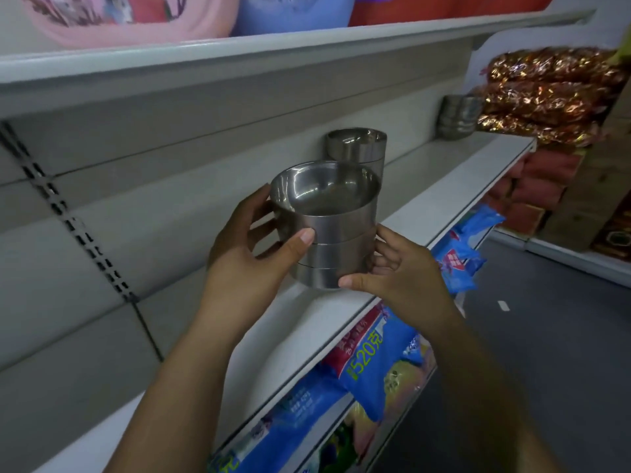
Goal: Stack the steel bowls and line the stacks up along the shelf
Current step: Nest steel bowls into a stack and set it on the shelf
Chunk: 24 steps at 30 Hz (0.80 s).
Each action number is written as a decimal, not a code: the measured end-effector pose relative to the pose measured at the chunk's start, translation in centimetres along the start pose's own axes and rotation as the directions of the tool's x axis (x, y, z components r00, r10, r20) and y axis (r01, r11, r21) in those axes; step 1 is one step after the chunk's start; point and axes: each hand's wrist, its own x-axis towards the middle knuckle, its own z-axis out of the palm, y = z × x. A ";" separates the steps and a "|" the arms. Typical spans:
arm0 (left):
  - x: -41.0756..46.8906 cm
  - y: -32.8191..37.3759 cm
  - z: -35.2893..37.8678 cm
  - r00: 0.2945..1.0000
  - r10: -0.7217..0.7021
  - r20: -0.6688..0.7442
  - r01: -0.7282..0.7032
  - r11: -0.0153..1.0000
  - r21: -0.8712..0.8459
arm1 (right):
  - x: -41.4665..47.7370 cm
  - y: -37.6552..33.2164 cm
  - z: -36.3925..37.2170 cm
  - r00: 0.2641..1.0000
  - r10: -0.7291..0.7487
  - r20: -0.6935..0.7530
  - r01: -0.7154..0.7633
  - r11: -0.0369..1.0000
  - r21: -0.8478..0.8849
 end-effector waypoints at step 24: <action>10.8 -7.0 7.6 0.941 -0.124 -0.315 0.224 0.926 0.305 | 21.4 10.9 -3.3 0.870 -0.024 0.493 0.097 0.988 -0.124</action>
